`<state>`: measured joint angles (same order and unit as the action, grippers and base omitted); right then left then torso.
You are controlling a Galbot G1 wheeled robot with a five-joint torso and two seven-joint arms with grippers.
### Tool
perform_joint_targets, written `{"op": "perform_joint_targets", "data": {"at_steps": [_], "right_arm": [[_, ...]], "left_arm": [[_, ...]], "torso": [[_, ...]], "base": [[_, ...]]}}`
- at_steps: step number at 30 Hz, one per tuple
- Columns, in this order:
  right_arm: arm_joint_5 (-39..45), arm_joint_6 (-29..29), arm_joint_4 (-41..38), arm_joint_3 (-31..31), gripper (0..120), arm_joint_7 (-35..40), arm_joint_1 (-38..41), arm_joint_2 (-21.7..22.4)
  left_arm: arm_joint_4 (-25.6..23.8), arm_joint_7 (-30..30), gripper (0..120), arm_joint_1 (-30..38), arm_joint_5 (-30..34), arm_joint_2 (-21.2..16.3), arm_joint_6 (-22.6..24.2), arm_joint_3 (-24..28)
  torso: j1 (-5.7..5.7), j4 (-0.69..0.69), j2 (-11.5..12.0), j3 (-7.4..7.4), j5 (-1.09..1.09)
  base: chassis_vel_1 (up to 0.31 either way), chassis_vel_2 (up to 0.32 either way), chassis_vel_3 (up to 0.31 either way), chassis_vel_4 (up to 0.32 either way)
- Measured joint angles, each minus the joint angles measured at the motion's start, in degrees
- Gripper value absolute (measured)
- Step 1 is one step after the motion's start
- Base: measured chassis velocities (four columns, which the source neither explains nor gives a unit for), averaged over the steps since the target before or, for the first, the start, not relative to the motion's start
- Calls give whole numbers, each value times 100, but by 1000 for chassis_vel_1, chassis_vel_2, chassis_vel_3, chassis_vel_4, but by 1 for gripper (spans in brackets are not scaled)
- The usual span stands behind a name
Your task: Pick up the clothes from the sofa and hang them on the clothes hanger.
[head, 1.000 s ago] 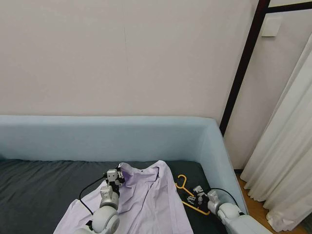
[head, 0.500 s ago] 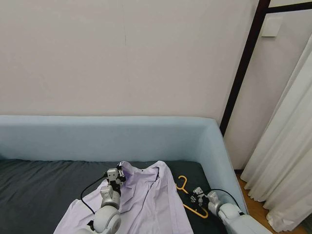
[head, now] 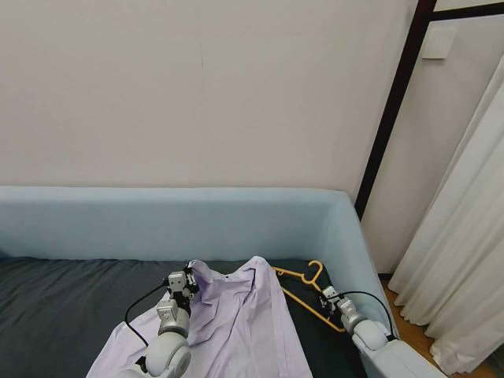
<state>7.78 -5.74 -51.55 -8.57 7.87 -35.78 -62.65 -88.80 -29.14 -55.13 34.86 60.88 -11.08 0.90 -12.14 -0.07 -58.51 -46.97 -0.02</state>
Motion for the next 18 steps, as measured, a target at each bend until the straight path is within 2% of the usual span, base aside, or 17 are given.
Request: {"op": "perform_joint_targets", "data": {"at_steps": [4,8,13,18], "right_arm": [[-44,-129,-85,142,5,365,25,-47],[66,-222,-642,156,5,552,-73,85],[-256,-325,-1904,58,5,558,-815,560],[-945,-604,-2414,89,5,523,-1523,807]], "left_arm": [[-28,3,0,-16,-2,-8,0,6],[-64,1,0,-27,0,-54,5,11],[-514,-102,0,-103,99,-271,213,-4],[-942,-226,0,-146,214,-568,442,-23]], "torso": [[0,1,0,0,1],[0,3,0,0,1],[0,0,0,1,0],[1,-1,0,1,2]], "base": [[0,0,0,0],[0,0,0,0],[0,0,0,0],[0,0,0,0]]}}
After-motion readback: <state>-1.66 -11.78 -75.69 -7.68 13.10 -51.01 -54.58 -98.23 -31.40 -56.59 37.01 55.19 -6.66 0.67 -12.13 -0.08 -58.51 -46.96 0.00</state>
